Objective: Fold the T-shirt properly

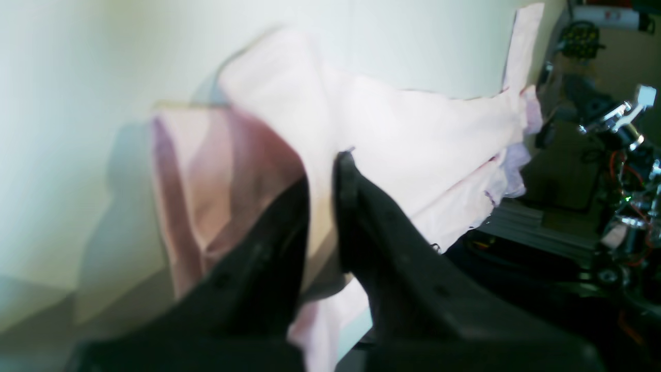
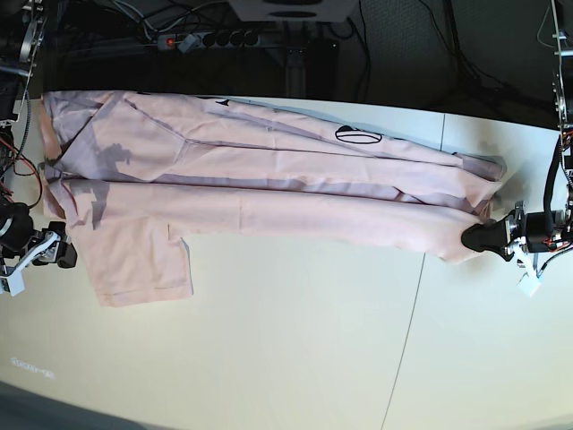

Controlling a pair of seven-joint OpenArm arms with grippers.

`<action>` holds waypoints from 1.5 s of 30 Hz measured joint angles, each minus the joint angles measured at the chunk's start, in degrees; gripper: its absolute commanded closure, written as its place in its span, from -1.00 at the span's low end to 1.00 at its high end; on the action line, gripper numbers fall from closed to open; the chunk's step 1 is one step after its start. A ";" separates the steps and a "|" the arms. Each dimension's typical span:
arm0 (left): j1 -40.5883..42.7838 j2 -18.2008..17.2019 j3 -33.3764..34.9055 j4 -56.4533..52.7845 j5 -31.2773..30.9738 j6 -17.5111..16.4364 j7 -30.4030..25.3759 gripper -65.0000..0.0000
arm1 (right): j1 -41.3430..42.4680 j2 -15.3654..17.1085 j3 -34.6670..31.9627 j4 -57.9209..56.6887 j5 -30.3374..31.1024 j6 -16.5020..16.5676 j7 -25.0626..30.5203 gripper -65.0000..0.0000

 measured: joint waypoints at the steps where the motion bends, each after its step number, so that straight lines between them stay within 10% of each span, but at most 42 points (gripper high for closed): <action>1: 0.00 0.02 0.00 0.92 0.07 0.00 0.02 1.00 | 1.42 -0.28 0.00 -1.44 -0.57 0.00 -0.13 -0.16; 15: -0.02 -0.09 0.04 15.54 -0.17 -0.02 0.42 1.00 | 19.54 -4.59 0.13 -32.81 -7.82 -0.02 4.26 -0.16; 37: 0.02 -0.17 0.07 15.52 0.00 0.00 0.46 1.00 | 21.14 -14.25 -6.99 -35.47 -11.43 0.02 8.02 -0.15; 45: 0.02 -0.17 0.07 15.52 0.02 0.00 0.44 1.00 | 21.29 -14.21 -13.97 -35.43 -11.74 0.00 5.40 1.00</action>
